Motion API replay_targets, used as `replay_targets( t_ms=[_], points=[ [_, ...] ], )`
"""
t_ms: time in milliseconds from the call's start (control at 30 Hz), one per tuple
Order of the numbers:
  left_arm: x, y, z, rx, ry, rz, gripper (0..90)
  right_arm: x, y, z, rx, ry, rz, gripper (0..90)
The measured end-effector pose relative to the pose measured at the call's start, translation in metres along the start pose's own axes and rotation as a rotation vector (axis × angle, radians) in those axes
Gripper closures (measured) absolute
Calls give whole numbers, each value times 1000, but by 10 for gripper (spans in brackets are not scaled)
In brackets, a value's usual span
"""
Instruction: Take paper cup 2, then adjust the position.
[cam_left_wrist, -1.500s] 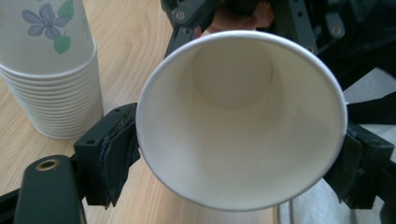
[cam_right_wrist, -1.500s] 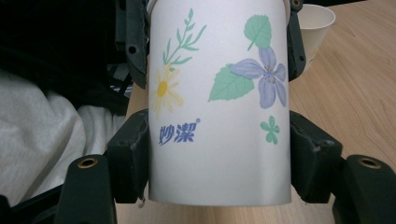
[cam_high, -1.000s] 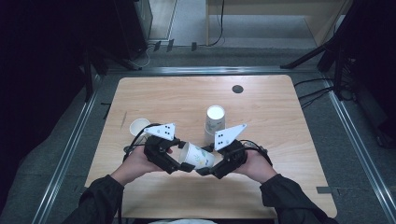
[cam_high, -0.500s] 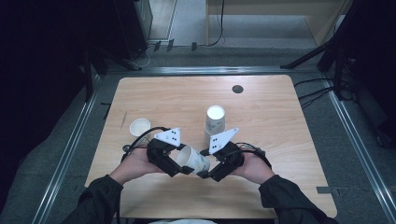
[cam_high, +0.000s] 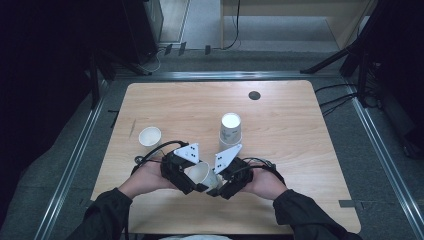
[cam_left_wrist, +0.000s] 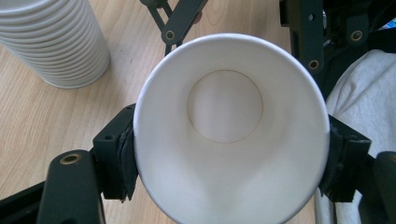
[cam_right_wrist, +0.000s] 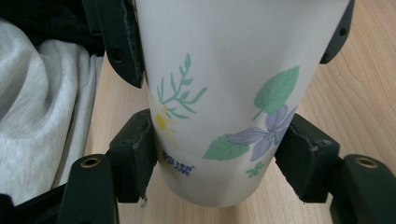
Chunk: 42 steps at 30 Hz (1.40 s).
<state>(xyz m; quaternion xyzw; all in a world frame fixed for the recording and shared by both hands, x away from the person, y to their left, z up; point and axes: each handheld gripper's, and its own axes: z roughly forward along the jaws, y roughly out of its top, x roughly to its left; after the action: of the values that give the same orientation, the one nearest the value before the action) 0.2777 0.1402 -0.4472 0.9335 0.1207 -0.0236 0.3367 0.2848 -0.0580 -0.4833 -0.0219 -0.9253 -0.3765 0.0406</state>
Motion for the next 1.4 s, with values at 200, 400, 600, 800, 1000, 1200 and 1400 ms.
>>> replay_targets(
  t_ms=[200, 400, 600, 800, 1000, 1200, 1400],
  points=[
    [2, 0, -2, -46, -10, -20, 155, 0, 2, -4, -22, -12, -3, 341],
    [6, -2, -9, -113, -25, -62, 127, -3, 2, -14, -67, -33, 15, 341],
    [8, -2, -17, -204, -23, -80, 127, -3, 4, -23, -128, -35, 37, 341],
    [6, 0, -19, -290, -35, -102, 128, -2, 7, -25, -173, -35, 43, 340],
    [5, 1, -21, -353, -43, -116, 145, 1, 11, -26, -220, -24, 52, 340],
    [4, 0, -24, -369, -52, -109, 200, 2, 12, -26, -234, -21, 56, 341],
    [6, 0, -24, -364, -51, -108, 216, 1, 12, -26, -234, -20, 63, 333]
  ],
)
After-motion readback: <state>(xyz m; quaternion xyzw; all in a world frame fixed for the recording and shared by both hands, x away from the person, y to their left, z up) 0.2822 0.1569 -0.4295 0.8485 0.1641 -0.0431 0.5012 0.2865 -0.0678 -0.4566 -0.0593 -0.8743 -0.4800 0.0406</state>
